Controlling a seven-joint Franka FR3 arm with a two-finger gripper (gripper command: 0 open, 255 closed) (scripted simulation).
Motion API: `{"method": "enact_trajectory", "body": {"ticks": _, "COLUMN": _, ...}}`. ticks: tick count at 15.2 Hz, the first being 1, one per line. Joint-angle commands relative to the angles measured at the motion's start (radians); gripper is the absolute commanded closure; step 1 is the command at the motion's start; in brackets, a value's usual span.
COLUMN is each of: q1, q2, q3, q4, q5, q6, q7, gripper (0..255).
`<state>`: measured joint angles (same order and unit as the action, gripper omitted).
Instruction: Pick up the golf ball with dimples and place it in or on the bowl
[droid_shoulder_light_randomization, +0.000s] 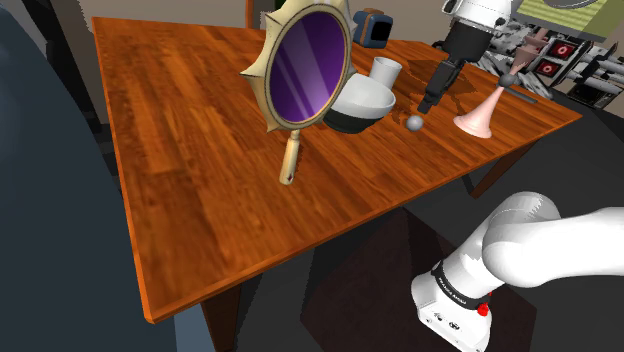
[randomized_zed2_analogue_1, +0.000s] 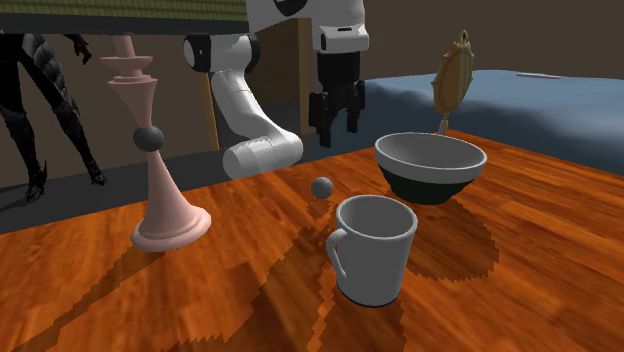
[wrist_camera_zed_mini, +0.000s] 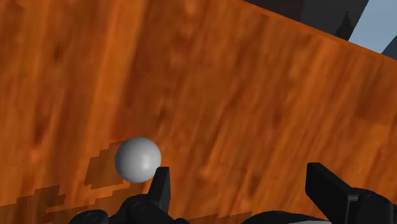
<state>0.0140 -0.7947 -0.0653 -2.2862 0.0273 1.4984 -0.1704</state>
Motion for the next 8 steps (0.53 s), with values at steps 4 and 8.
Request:
{"method": "enact_trajectory", "body": {"ticks": 4, "q1": -0.009, "q2": 0.019, "q3": -0.036, "q4": -0.035, "q5": -0.073, "q6": 0.071, "q7": -0.082, "gripper": 0}}
{"method": "enact_trajectory", "body": {"ticks": 8, "q1": -0.02, "q2": 0.052, "q3": -0.079, "q4": -0.062, "q5": -0.152, "q6": 0.158, "q7": -0.168, "gripper": 0}}
